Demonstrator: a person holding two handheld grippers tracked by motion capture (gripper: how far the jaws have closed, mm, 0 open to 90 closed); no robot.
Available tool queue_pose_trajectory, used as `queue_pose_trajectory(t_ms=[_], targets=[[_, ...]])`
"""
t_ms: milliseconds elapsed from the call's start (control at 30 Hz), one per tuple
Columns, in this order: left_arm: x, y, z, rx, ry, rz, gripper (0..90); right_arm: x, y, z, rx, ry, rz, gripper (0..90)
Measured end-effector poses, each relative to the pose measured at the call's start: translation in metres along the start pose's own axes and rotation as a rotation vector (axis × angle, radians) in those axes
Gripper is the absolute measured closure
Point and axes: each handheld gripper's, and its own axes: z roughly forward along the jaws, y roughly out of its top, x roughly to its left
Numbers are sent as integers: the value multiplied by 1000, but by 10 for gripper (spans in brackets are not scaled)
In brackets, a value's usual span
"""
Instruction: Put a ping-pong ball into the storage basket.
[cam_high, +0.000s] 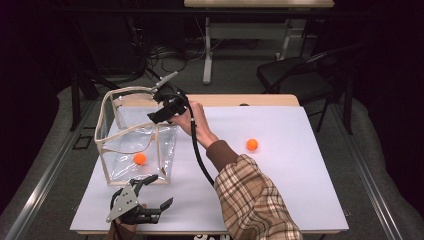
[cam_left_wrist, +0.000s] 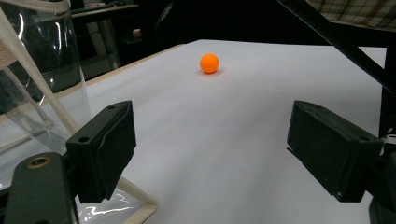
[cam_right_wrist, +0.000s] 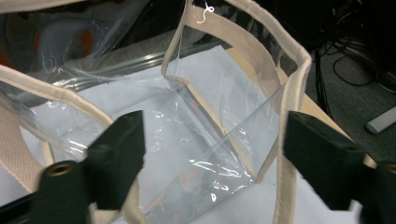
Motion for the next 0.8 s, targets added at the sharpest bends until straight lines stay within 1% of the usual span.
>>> queue_pose_trajectory(t_ms=[100, 300, 433, 500, 700, 767, 800], targets=[[0, 0, 0, 0, 0, -1, 155, 0, -2, -7, -13, 4, 5, 152], [0, 0, 0, 1, 1, 0, 155, -3, -7, -25, -32, 13, 12, 141], [0, 0, 1, 0, -1, -3, 155, -4, -15, -37, -33, 10, 3, 136], [0, 0, 1, 2, -2, -3, 155, -5, -21, -42, -44, 3, 1, 137], [0, 0, 1, 6, 0, 1, 155, -9, -38, -51, -50, -15, 5, 131], [0, 0, 1, 6, 0, 1, 155, -10, -41, -53, -50, -17, 11, 131], [0, 0, 1, 6, 0, 1, 155, -10, -41, -53, -50, -17, 11, 113]])
